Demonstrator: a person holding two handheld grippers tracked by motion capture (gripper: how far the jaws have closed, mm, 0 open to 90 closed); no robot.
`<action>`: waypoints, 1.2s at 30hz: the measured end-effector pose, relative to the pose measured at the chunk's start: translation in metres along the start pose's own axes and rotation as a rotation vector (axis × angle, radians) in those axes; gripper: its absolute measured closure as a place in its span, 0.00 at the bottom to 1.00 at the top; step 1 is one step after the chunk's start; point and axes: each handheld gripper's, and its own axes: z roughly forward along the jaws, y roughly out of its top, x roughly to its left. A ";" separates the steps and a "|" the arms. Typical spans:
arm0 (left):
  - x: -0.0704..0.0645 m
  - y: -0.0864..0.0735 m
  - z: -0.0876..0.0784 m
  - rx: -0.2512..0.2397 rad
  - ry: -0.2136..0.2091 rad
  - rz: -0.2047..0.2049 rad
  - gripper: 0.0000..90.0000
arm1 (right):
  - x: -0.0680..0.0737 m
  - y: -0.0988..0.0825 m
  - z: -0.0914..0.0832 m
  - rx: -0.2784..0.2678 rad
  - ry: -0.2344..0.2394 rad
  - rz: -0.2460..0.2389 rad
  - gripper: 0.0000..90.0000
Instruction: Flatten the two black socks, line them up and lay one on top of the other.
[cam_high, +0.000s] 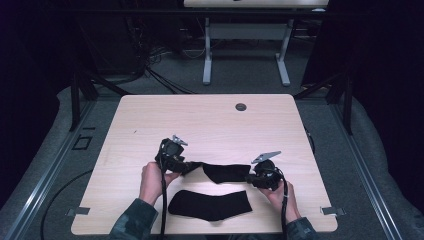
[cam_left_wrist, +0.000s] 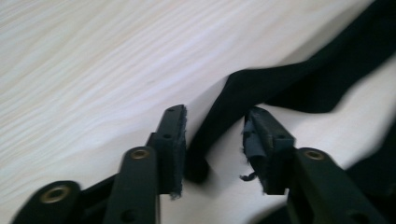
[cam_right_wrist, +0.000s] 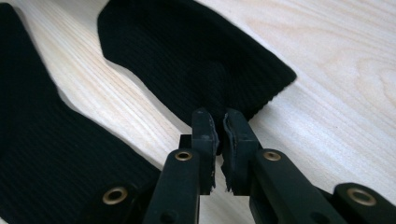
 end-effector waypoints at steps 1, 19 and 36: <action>0.003 -0.001 0.001 -0.007 0.025 -0.018 0.60 | -0.001 0.000 0.000 0.012 0.008 -0.002 0.92; -0.010 -0.005 0.026 -0.041 0.011 0.072 0.25 | -0.003 -0.002 -0.004 -0.087 -0.077 0.094 0.61; -0.006 -0.002 0.033 -0.003 -0.065 0.121 0.96 | 0.005 -0.003 0.012 -0.061 -0.069 0.040 0.90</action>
